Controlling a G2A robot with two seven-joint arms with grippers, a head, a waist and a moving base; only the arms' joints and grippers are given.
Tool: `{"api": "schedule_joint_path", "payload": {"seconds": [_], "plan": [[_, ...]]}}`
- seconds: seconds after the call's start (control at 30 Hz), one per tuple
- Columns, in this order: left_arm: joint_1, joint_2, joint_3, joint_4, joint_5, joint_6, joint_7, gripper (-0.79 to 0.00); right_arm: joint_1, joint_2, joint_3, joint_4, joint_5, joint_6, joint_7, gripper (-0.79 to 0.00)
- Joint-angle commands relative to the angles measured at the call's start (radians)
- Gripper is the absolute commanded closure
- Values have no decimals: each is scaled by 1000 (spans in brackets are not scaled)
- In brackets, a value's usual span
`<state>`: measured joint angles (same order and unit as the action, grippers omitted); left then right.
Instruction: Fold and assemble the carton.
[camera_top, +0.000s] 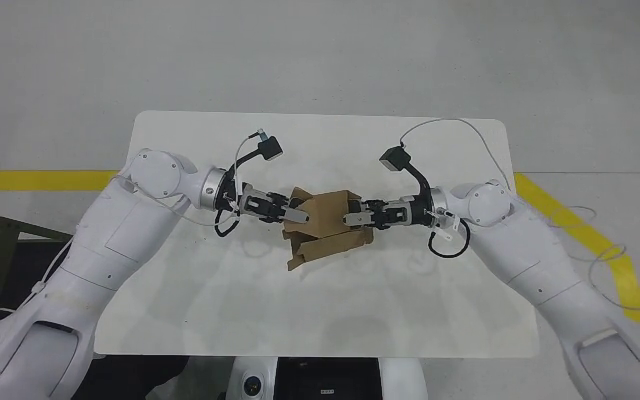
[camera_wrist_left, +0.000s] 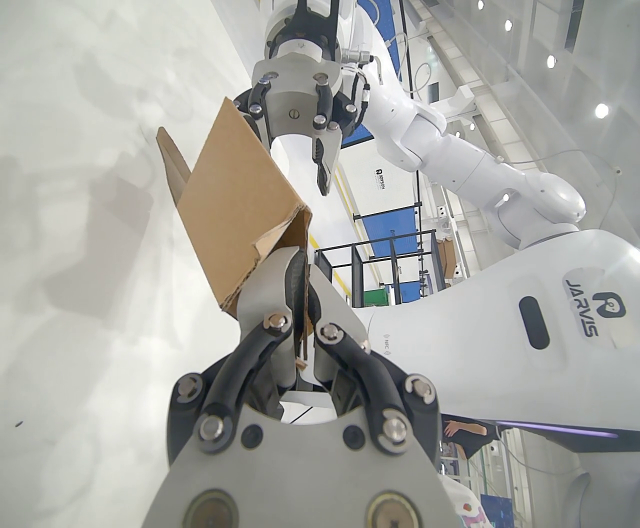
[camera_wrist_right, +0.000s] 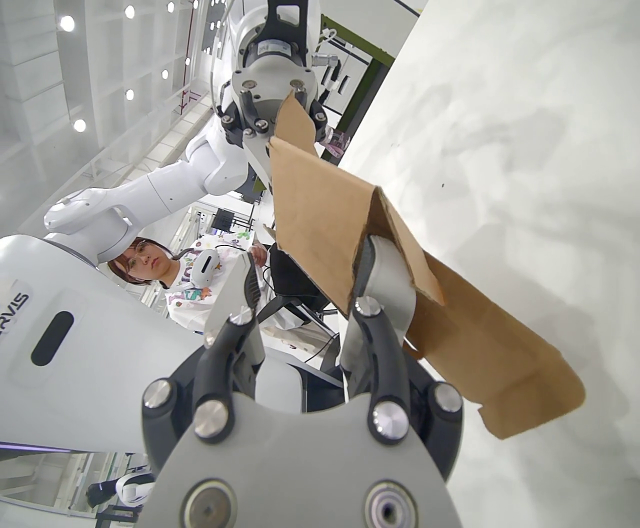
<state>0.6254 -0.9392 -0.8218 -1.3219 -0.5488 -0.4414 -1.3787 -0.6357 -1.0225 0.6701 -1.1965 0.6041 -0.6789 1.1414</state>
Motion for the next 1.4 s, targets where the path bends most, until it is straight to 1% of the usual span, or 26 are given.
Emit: {"api": "schedule_joint_path", "payload": {"seconds": [0.0, 0.37, 0.57, 0.67, 0.8, 0.9, 0.93, 0.97, 1.0, 1.03, 1.07, 1.1, 1.13, 1.17, 1.37], "plan": [[-1, 1, 2, 1, -1, -1, 1, 0, 6, -1, -8, 3, 9, -4, -4, -354], [-5, 5, 16, 3, -6, -4, 4, 0, 28, 1, -39, -12, 58, -1, -1, -348], [-8, 7, 22, 4, -6, -6, 6, 0, 42, -7, -66, -8, 66, -10, -10, -323], [-9, 8, 26, 3, -8, -7, 7, 0, 50, -10, -78, -2, 67, -14, -14, -296], [-11, 8, 32, 1, -11, -7, 7, 0, 56, -14, -94, 3, 69, -20, -20, -237], [-13, 9, 35, 2, -13, -7, 7, 0, 62, -17, -106, 4, 70, -22, -22, -160], [-14, 9, 36, 3, -14, -7, 7, 0, 64, -18, -110, 6, 71, -23, -23, -117], [-14, 9, 36, 3, -15, -7, 7, 0, 66, -19, -113, 7, 72, -24, -24, -92], [-15, 9, 37, 3, -15, -7, 7, -49, 68, -20, -117, 8, 72, -24, -24, -68], [-15, 10, 38, 3, -16, -7, 7, -219, 70, -20, -120, 9, 72, -25, -25, -22], [-16, 10, 39, 3, -14, -7, 7, -336, 71, -21, -123, 10, 74, -26, -26, 0], [-16, 10, 40, 3, -14, -8, 8, -480, 73, -22, -126, 11, 73, -26, -26, 0], [-17, 11, 40, 4, -11, -8, 8, -711, 74, -22, -129, 13, 74, -27, -27, 0], [-18, 11, 41, 3, -10, -8, 8, -785, 76, -22, -131, 15, 74, -28, -28, 0], [-18, 13, 38, 10, -23, -13, 13, -785, 85, -22, -138, 37, 61, -47, -47, 0]]}}
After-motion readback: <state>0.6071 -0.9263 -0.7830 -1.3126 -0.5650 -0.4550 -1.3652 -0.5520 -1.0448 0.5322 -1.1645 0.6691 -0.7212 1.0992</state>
